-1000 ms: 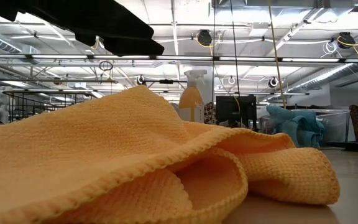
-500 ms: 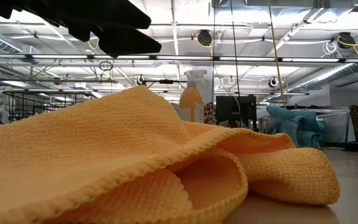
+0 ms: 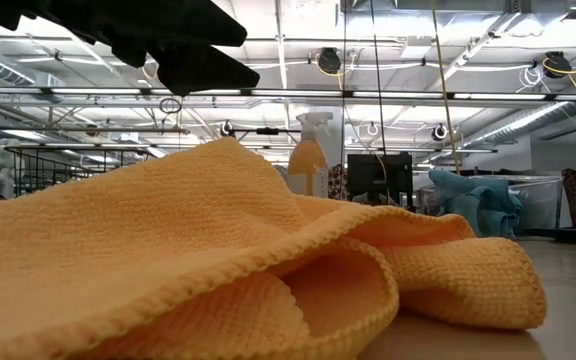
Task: Sort microfiber towel by color & place in baskets
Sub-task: Put the top yellow microfiber towel into the bottom transparent bin
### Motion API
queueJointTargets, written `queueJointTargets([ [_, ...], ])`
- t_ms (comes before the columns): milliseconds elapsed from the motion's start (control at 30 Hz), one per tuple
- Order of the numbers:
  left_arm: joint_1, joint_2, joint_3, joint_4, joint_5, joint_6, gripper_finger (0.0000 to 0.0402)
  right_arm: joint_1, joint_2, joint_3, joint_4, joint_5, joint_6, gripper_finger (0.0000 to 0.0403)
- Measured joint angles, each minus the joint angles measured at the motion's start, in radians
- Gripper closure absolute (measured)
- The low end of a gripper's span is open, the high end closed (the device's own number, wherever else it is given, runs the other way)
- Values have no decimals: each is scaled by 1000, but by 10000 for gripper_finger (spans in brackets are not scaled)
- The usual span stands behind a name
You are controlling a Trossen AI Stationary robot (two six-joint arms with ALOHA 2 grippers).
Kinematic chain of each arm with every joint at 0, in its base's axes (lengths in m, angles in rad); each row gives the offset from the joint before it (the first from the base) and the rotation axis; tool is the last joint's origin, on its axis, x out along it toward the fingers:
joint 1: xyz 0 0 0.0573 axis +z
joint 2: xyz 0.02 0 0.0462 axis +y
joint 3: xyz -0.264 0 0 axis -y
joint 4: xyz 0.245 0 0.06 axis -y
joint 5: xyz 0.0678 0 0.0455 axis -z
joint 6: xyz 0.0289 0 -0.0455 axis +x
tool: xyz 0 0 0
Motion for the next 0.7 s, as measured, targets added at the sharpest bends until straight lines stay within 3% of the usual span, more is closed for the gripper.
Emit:
queueJointTargets([
  [133, 0, 0, 0, 1, 0, 0, 69, 1, -2, 0, 6, 71, 12, 221],
  [433, 0, 0, 0, 3, -1, 0, 69, -3, -5, 43, 7, 50, -42, 206],
  [567, 0, 0, 0, 3, -1, 0, 69, 11, -7, 112, -13, 18, -37, 220],
  [700, 0, 0, 0, 4, -1, 1, 69, 26, -8, 147, -13, 67, -43, 244],
])
